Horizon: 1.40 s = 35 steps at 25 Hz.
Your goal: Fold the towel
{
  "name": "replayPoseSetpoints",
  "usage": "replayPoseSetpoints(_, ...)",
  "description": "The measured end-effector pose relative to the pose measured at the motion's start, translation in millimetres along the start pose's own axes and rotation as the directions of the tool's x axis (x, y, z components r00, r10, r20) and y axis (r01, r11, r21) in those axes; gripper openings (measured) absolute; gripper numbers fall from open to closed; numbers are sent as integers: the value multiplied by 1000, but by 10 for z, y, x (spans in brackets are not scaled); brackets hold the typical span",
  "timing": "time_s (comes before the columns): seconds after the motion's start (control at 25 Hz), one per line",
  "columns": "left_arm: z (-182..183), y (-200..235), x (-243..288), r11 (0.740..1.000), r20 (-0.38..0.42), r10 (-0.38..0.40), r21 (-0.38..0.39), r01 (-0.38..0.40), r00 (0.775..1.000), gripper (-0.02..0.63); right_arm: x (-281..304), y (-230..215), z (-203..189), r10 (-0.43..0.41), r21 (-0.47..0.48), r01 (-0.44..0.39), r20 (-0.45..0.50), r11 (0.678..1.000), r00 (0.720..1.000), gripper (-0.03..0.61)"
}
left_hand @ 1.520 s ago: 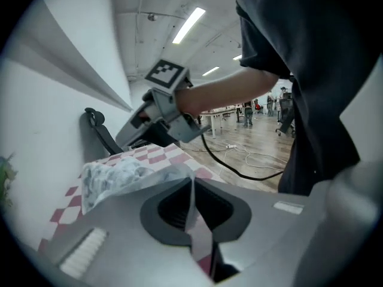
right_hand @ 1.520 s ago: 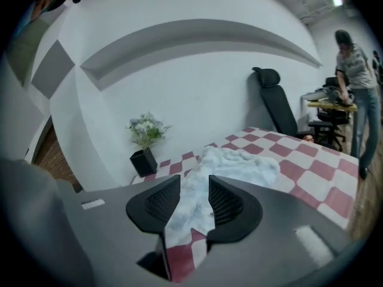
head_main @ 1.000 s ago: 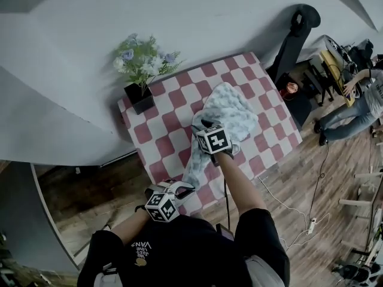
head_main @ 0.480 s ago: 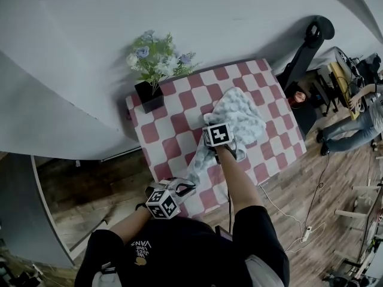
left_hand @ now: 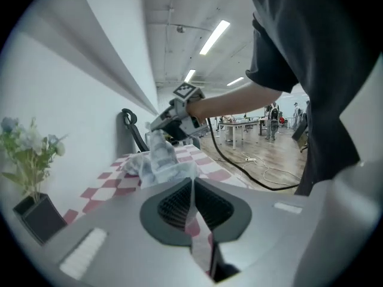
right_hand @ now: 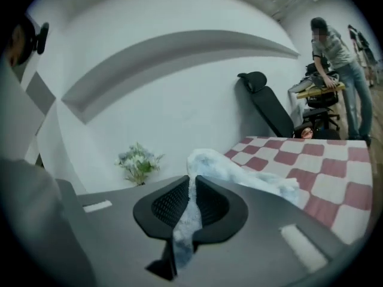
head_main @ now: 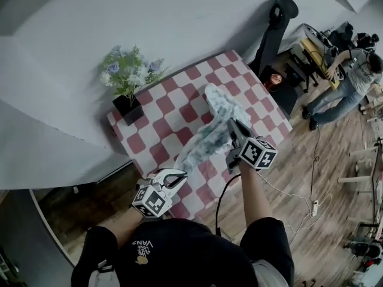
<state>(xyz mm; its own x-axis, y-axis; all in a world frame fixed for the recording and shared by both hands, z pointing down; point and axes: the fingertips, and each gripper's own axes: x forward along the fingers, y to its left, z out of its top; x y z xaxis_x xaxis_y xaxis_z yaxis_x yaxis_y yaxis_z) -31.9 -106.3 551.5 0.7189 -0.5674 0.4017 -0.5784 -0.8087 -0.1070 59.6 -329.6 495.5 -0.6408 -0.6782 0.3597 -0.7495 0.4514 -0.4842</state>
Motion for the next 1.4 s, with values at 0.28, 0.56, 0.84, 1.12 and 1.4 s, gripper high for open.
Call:
replayPoseSetpoints(0.28,260,35,-163,990,85,-104,107,95,991,14,-1097,-176,-56,-173,99,156,192,983,966,28)
replayPoseSetpoints(0.56,363,-136,-438,965,130,-220,177,195,967,14,-2234,-151,-674,-403,320,298,347,900,847,26)
replayPoseSetpoints(0.84,370,-311,-674,940,148,-305,206,272,941,14,-2893,78,-1407,-523,458,349,339,818,782,26)
replayPoseSetpoints(1.12,557,-474,-961,960,179,-265,143,241,948,14,-3166,266,-1627,-469,466,290,329,835,820,26)
replayPoseSetpoints(1.4,980,-904,-1329,972,229,-196,176,157,954,13,-3599,587,-1589,-304,328,199,307,923,902,26)
